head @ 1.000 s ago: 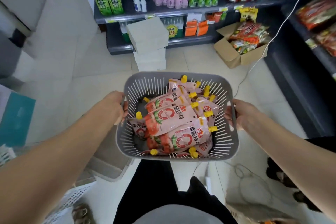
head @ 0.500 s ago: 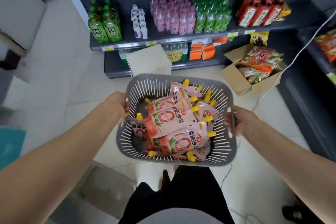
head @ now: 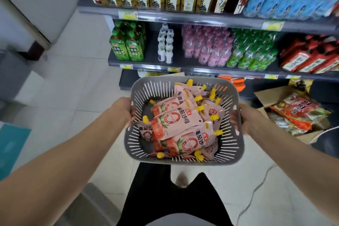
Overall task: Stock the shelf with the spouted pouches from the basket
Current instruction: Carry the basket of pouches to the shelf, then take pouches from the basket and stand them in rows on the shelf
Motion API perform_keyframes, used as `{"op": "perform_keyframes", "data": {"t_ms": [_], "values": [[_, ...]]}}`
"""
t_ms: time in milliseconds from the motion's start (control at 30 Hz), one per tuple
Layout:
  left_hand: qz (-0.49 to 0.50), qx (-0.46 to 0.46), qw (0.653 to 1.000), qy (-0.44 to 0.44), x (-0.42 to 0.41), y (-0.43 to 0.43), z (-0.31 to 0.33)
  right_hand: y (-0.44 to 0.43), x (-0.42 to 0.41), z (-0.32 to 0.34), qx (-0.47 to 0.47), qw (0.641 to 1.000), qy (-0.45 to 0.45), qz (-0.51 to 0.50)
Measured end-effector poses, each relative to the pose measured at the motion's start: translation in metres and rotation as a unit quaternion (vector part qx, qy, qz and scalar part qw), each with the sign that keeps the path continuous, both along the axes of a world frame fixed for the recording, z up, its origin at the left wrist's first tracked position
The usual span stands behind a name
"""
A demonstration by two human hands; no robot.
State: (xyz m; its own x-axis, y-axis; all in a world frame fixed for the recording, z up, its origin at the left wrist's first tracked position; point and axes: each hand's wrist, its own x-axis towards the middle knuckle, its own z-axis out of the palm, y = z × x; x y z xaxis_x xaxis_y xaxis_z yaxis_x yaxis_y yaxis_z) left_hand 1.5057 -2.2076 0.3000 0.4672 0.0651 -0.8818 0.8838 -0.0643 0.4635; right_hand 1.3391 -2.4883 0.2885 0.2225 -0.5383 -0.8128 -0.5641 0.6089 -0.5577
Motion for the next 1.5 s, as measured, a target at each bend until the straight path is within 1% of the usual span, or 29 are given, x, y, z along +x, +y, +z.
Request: {"op": "perform_keyframes", "data": {"t_ms": [133,233,300,367,433,600,800,933,1100,1200,1267,1300,1367,1433,1500], "values": [[-0.025,0.04,0.999,-0.004,0.066,-0.026,-0.005,-0.021,0.067,-0.013,0.019,1.0,0.019,0.004],[-0.045,0.045,0.998,-0.001,0.118,-0.041,-0.015,-0.033,0.115,-0.029,0.037,0.999,0.004,0.001],[-0.064,0.058,0.996,-0.011,0.148,-0.05,-0.027,-0.038,0.143,-0.039,0.042,0.999,0.018,0.0],[-0.081,0.066,0.994,-0.026,0.175,-0.059,-0.037,-0.043,0.167,-0.048,0.047,0.999,0.025,0.007],[-0.082,0.062,0.994,-0.036,0.199,-0.067,-0.047,-0.05,0.189,-0.059,0.054,0.998,0.009,-0.01],[-0.096,0.072,0.992,-0.023,0.249,-0.087,-0.073,-0.069,0.236,-0.083,0.069,0.997,0.015,-0.003],[-0.12,0.088,0.989,-0.008,0.285,-0.108,-0.106,-0.092,0.277,-0.114,0.067,0.997,0.023,0.015],[-0.119,0.084,0.989,0.007,0.3,-0.118,-0.126,-0.102,0.297,-0.131,0.06,0.998,0.007,0.005],[-0.12,0.095,0.988,0.005,0.314,-0.128,-0.146,-0.11,0.313,-0.148,0.054,0.998,0.018,-0.001],[-0.108,0.108,0.988,0.002,0.322,-0.134,-0.154,-0.117,0.321,-0.151,0.055,0.998,0.036,-0.003],[-0.101,0.115,0.988,-0.004,0.319,-0.138,-0.134,-0.127,0.315,-0.128,0.063,0.998,0.024,-0.002],[-0.097,0.117,0.988,-0.006,0.318,-0.136,-0.133,-0.128,0.313,-0.128,0.066,0.998,0.015,-0.003],[-0.098,0.096,0.991,-0.013,0.315,-0.135,-0.132,-0.128,0.308,-0.131,0.045,0.999,0.018,0.011],[-0.136,0.077,0.988,-0.019,0.31,-0.135,-0.148,-0.124,0.3,-0.142,-0.022,0.996,0.055,0.072],[-0.189,0.129,0.973,-0.042,0.307,-0.133,-0.153,-0.121,0.299,-0.141,-0.108,0.977,0.101,0.156]]}}
